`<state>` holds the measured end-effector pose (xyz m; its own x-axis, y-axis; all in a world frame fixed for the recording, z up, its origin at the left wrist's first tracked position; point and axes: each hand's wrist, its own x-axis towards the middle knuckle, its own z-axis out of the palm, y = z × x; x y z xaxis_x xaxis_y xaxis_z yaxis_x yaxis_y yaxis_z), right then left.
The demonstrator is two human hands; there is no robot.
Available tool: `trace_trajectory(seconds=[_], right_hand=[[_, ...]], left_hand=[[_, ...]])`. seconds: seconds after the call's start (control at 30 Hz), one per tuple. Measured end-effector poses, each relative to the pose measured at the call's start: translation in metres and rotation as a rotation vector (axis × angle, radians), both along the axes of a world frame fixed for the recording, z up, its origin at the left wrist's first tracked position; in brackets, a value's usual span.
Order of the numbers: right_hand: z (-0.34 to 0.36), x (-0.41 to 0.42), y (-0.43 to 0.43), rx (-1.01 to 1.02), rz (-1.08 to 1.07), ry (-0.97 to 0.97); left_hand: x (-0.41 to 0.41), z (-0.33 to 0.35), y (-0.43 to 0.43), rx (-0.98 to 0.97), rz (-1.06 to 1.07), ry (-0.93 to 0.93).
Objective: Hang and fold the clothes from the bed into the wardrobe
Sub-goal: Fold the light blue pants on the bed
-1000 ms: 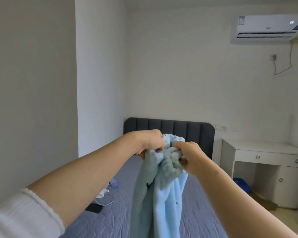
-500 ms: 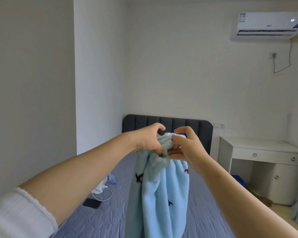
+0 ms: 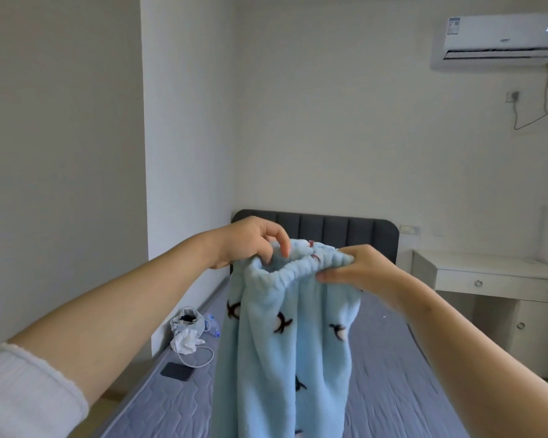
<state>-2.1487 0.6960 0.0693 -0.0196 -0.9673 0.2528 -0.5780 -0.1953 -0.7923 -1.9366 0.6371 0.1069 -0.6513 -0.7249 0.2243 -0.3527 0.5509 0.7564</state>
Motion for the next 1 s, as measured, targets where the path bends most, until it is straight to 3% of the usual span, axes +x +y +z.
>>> trace_trajectory(seconds=[0.13, 0.23, 0.3, 0.37, 0.43, 0.53, 0.6, 0.67, 0.73, 0.83, 0.9, 1.0], right_hand=[[-0.002, 0.009, -0.011, -0.091, -0.184, -0.066], [-0.003, 0.015, -0.015, -0.141, -0.225, -0.078], [-0.003, 0.015, -0.017, -0.214, -0.211, -0.119], [-0.004, 0.012, -0.015, -0.274, -0.113, -0.305], [-0.009, 0.005, -0.012, -0.215, 0.032, -0.523], [-0.015, 0.002, -0.007, 0.006, 0.162, -0.571], [-0.014, 0.0, -0.006, -0.001, 0.044, -0.598], [-0.009, -0.002, -0.007, -0.076, -0.029, -0.662], [-0.003, -0.001, -0.006, -0.096, -0.002, -0.727], [0.003, 0.003, -0.004, -0.038, -0.018, -0.819], [0.007, 0.005, -0.002, -0.006, -0.028, -0.812], [0.011, 0.001, 0.008, 0.061, 0.018, -0.75]], left_hand=[[-0.007, -0.005, 0.01, 0.002, 0.063, -0.189], [-0.017, -0.019, 0.011, -0.227, 0.183, -0.456], [-0.017, -0.022, 0.01, -0.311, 0.236, -0.533], [-0.011, -0.016, 0.006, -0.276, 0.274, -0.437], [-0.006, -0.008, 0.003, -0.196, 0.282, -0.158], [-0.004, 0.002, 0.005, -0.079, 0.183, 0.179], [-0.004, 0.004, 0.005, -0.101, 0.136, 0.164], [0.0, 0.002, 0.0, -0.277, 0.247, 0.104], [0.002, -0.007, -0.004, -0.356, 0.345, 0.239], [0.0, -0.031, 0.001, 0.018, 0.205, 0.558], [-0.002, -0.05, 0.002, 0.254, 0.062, 0.526], [0.001, -0.054, -0.001, 0.374, 0.067, 0.458]])
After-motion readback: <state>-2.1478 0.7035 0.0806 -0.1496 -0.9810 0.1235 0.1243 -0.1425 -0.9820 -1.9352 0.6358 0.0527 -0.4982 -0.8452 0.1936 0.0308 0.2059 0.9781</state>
